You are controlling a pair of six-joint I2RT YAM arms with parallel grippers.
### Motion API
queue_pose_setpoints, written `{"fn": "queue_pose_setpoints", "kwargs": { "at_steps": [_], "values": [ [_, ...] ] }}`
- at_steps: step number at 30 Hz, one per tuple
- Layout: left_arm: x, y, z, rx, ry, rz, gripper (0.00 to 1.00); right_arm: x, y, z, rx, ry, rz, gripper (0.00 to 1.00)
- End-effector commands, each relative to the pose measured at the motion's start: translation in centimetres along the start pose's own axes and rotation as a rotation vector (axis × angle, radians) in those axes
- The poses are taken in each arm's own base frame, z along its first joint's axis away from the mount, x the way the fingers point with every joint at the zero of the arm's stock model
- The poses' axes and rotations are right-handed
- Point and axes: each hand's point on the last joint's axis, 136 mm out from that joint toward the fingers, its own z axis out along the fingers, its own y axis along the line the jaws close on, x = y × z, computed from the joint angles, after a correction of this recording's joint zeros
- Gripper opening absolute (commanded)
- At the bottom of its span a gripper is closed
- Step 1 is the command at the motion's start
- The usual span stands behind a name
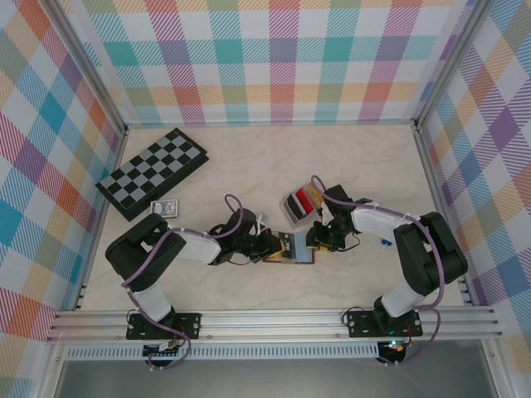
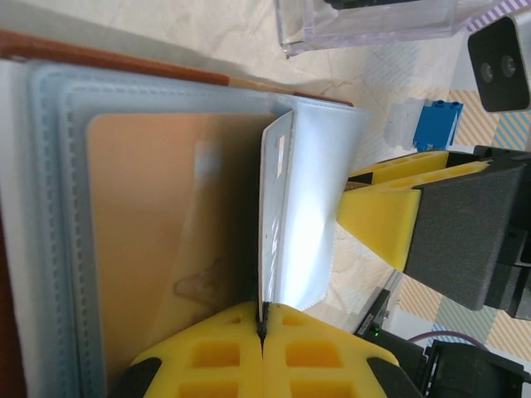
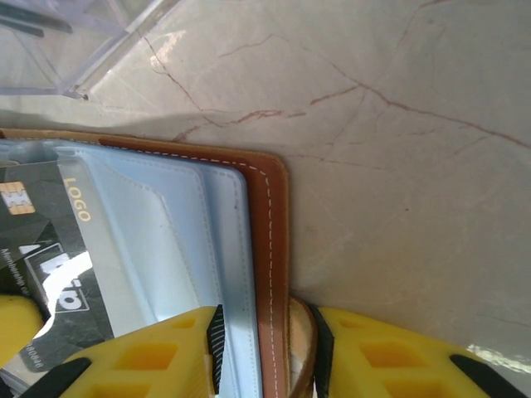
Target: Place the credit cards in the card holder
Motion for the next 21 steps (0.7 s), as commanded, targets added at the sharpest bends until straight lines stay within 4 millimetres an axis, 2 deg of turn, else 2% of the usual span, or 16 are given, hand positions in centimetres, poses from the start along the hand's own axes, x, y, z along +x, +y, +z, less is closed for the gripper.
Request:
{"fn": "queue_pose_setpoints", "kwargs": {
  "at_steps": [1,4,6,13,21],
  "values": [
    [1.2,0.1,-0.3,-0.054,0.051,0.048,0.0,0.3,-0.1,1.1,0.002,0.019,-0.02,0.34],
    [1.9,0.0,-0.1,-0.05,0.096,0.047,0.0,0.2,-0.1,1.1,0.001,0.018,-0.015,0.34],
    [2.1,0.8,-0.3,-0.087,0.097,0.049,0.0,0.1,-0.1,1.1,0.003,0.015,-0.014,0.34],
    [1.7,1.1,0.0,-0.089,0.076,0.02,0.0,0.3,0.6,1.2,-0.041,0.025,-0.02,0.29],
    [0.8,-1.5,2.1,-0.035,0.085,0.035,0.04,0.8,1.1,1.4,-0.083,0.042,-0.017,0.25]
  ]
}}
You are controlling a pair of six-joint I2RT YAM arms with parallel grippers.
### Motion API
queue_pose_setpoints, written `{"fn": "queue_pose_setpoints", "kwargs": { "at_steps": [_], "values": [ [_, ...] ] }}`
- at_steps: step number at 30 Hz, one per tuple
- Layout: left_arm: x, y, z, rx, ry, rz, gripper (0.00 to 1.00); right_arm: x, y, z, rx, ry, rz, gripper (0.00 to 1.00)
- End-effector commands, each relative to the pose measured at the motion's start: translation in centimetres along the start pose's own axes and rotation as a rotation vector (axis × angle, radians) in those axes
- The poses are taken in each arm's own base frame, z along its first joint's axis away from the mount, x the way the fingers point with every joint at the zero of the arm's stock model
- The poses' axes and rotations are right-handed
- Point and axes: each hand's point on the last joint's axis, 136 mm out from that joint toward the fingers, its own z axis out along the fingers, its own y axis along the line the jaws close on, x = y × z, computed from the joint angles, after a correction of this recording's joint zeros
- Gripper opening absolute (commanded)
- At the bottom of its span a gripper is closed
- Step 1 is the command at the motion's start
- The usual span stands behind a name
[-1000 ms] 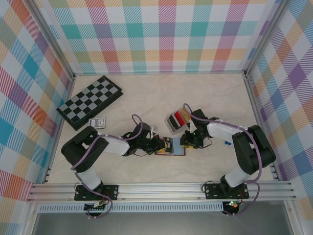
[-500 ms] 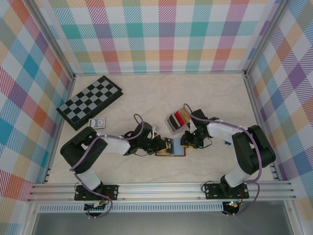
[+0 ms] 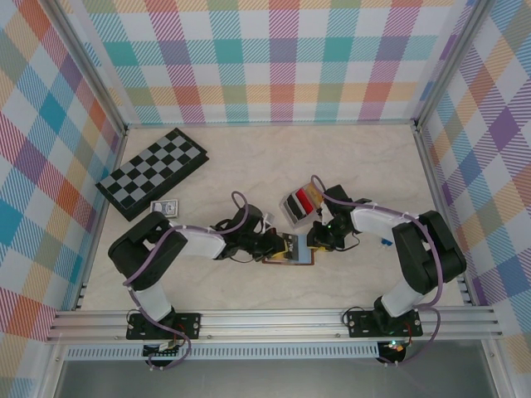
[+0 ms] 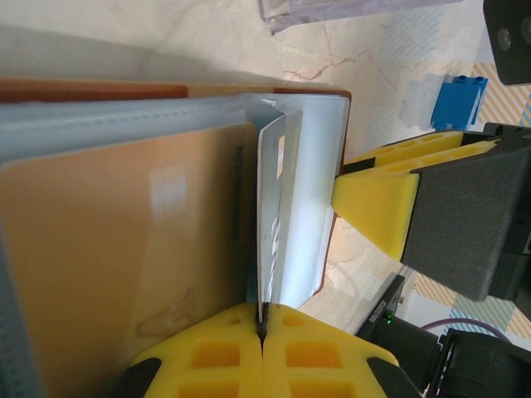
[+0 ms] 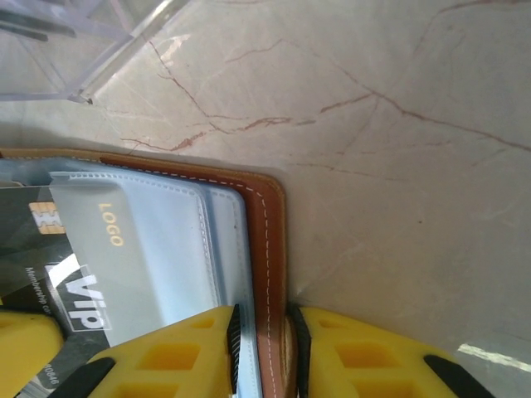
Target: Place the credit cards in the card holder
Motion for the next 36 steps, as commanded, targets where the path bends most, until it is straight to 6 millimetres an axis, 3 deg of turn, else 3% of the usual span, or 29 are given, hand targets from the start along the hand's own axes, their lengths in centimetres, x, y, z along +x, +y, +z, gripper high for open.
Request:
{"fn": "queue_pose_setpoints", "kwargs": {
  "at_steps": [1,6,9,16,19,25,36],
  "values": [
    [0.4,-1.0,1.3,0.006,0.027,0.012,0.04,0.8,0.9,1.1,-0.066,0.035,-0.014,0.25],
    [1.1,-0.6,2.0,-0.042,0.076,0.037,0.07,0.8,0.8,1.0,-0.063,0.022,-0.002,0.25],
    [1.0,-0.1,1.2,-0.096,0.055,0.057,0.16,0.8,0.2,1.0,-0.032,0.018,0.008,0.25],
    [0.8,0.4,-0.5,-0.19,0.024,0.108,0.19,0.6,-0.1,0.6,-0.009,-0.004,0.004,0.26],
    [0.6,0.4,-0.5,-0.205,0.027,0.12,0.17,0.6,0.2,0.7,-0.024,0.002,0.004,0.25],
    [0.5,-0.3,0.4,-0.171,0.054,0.134,0.04,0.5,0.8,0.9,-0.057,0.011,-0.002,0.25],
    [0.3,-1.0,1.8,-0.166,0.104,0.166,0.04,0.2,0.7,0.8,-0.051,-0.007,0.009,0.26]
  ]
}}
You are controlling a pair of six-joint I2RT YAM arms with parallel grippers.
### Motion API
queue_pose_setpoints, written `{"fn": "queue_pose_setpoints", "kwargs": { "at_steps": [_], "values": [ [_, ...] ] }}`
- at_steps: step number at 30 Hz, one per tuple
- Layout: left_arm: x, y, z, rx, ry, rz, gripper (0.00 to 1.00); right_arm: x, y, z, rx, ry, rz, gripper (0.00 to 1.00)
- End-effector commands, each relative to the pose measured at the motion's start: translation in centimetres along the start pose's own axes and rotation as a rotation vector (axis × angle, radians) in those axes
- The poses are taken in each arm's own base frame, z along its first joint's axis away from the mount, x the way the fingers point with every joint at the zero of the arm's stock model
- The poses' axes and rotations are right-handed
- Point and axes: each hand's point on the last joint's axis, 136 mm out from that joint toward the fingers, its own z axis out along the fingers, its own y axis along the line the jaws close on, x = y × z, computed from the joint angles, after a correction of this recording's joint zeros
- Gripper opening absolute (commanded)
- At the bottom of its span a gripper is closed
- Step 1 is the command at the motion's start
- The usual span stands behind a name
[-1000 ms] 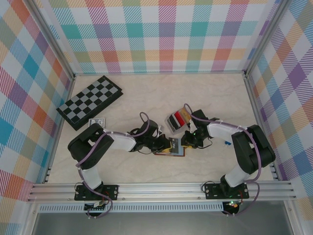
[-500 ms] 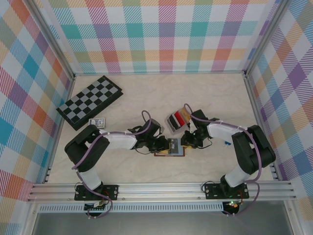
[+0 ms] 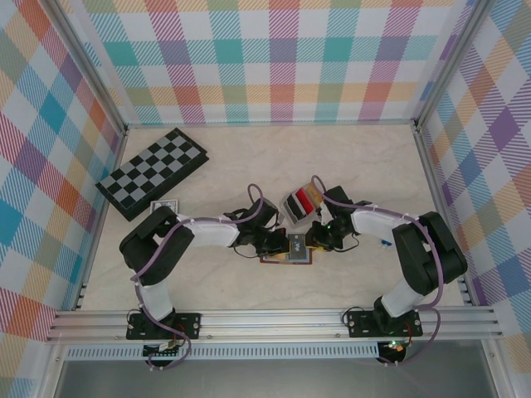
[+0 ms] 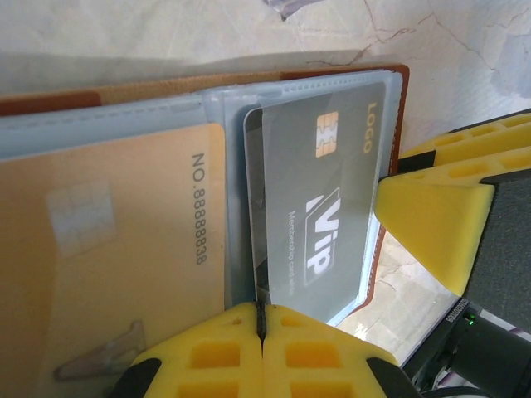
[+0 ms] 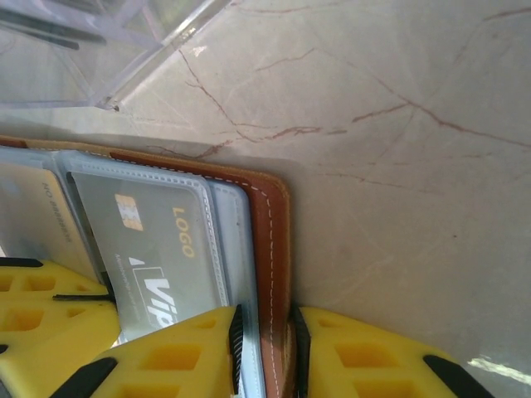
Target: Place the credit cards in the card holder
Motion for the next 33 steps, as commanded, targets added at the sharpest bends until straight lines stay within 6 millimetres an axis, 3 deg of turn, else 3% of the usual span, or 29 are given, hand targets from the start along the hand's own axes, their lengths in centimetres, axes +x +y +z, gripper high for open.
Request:
{"fn": "queue_pose_setpoints", "kwargs": {
  "at_steps": [1,5,7,12,18,22,28,33],
  "values": [
    [0.1,-1.5,0.0,0.03,0.007,0.056,0.05,0.3,0.0,0.4,-0.001,0.003,0.007,0.27],
    [-0.1,-1.6,-1.7,0.008,-0.047,0.062,0.1,-0.3,-0.9,-0.7,0.073,-0.05,0.013,0.31],
    [-0.3,-1.7,-3.0,-0.007,-0.084,0.072,0.16,-0.7,-1.4,-1.7,0.129,-0.079,0.014,0.4],
    [-0.9,-1.3,-5.5,-0.066,-0.163,0.088,0.27,-1.7,-0.5,-4.4,0.146,-0.157,-0.013,0.49],
    [-3.8,-0.5,-7.3,-0.069,-0.245,0.016,0.41,-4.9,1.2,-9.3,0.195,-0.318,-0.088,0.46],
    [-7.5,-0.8,-7.3,-0.063,-0.274,-0.067,0.47,-8.2,2.0,-11.4,0.216,-0.362,-0.124,0.44],
    [-12.4,-1.6,-5.7,-0.06,-0.273,-0.145,0.5,-12.0,2.9,-12.1,0.254,-0.369,-0.196,0.4],
    [-13.5,-0.6,-4.4,-0.124,-0.258,-0.196,0.48,-13.8,2.2,-12.0,0.35,-0.349,-0.235,0.44]
  ]
}}
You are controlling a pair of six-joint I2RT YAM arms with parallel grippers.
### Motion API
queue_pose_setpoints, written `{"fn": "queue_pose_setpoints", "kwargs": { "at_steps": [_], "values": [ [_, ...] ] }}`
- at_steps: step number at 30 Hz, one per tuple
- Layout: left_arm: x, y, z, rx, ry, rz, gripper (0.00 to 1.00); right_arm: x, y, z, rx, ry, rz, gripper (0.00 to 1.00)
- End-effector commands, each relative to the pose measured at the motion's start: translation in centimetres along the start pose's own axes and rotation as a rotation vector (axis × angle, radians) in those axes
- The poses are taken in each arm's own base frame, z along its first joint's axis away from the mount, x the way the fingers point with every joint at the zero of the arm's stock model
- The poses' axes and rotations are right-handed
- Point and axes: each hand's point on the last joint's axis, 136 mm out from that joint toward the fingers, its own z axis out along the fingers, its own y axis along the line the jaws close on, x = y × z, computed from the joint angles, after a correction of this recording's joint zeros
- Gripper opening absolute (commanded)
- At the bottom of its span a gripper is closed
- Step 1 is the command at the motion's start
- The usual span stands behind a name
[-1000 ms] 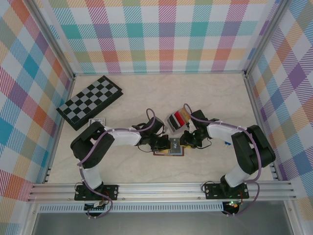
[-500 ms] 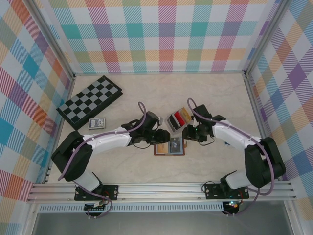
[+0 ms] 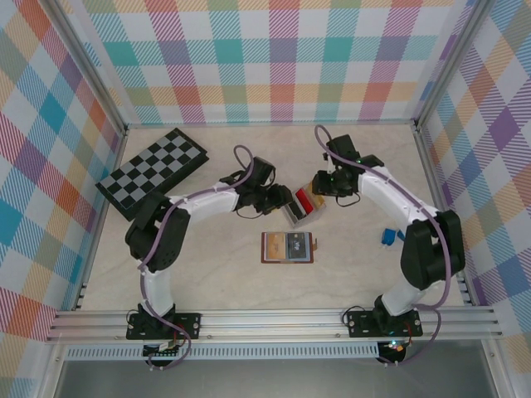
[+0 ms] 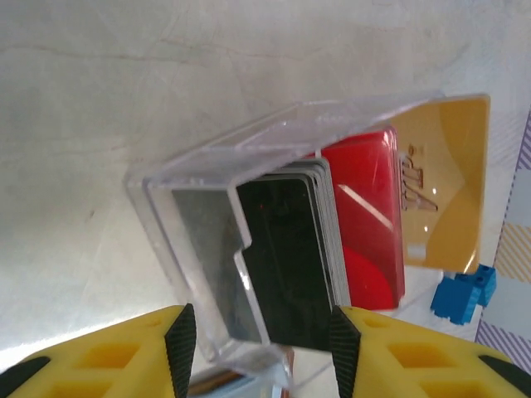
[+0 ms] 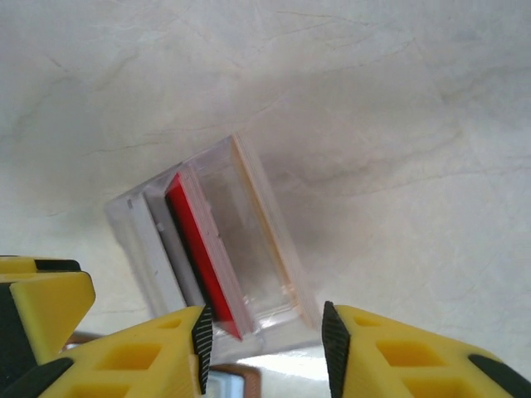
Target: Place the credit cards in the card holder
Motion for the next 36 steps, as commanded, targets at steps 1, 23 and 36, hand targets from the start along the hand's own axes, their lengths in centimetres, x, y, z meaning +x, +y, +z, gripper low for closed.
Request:
{"fn": "queue_pose_setpoints", "kwargs": {
  "at_steps": [1,23,36],
  "values": [
    [0.5,1.7,0.5,-0.085,0.035,-0.055,0.48,0.1,-0.8,0.0,0.058,0.035,-0.078,0.45],
    [2.3,5.6,3.2,-0.192,0.119,-0.042,0.32,1.0,2.3,0.3,-0.043,0.103,-0.183,0.41],
    [2.0,4.7,2.5,-0.16,0.106,-0.003,0.28,2.6,4.6,2.4,-0.044,0.138,-0.172,0.34]
  ]
}}
